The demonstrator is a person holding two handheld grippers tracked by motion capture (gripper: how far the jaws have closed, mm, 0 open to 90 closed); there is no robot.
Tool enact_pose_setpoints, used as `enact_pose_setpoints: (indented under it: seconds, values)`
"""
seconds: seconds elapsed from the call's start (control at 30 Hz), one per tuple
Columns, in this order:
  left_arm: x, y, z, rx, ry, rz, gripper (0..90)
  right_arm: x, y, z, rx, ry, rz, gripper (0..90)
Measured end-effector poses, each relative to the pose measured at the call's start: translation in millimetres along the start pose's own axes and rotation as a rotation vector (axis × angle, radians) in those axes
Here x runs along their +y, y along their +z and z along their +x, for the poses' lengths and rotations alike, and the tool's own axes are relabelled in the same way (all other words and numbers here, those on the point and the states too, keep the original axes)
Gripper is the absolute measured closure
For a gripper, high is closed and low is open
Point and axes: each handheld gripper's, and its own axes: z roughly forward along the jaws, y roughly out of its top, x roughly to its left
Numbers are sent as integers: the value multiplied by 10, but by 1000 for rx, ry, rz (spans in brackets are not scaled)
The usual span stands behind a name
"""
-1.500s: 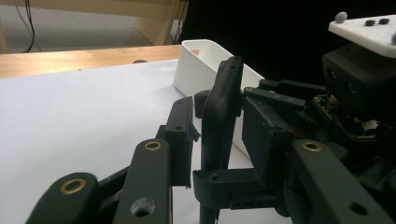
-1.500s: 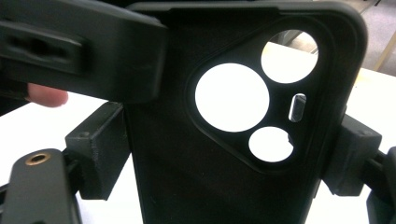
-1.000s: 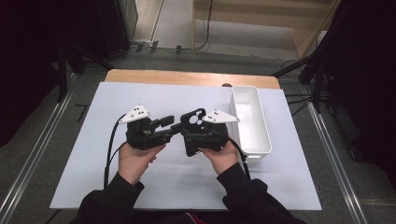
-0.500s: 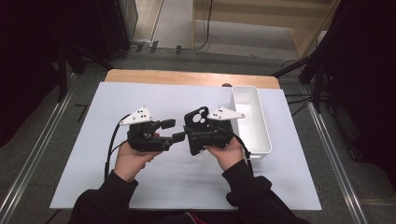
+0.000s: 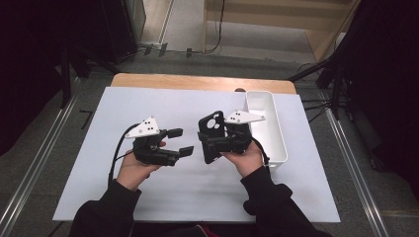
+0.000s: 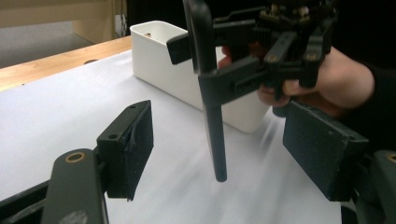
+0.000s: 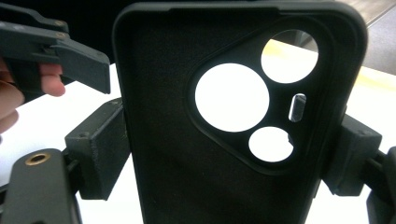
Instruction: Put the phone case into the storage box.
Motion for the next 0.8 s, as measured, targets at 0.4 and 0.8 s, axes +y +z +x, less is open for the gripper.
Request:
enact_pose_setpoints:
  seconds: [0.4, 0.8]
  values:
    - [-264, -47, 65, -4, 23, 5, 242, 19, -30, -39, 41, 10, 6, 141]
    - [-600, -90, 112, 16, -15, 63, 212, 40, -74, -49, 39, 0, 1, 141]
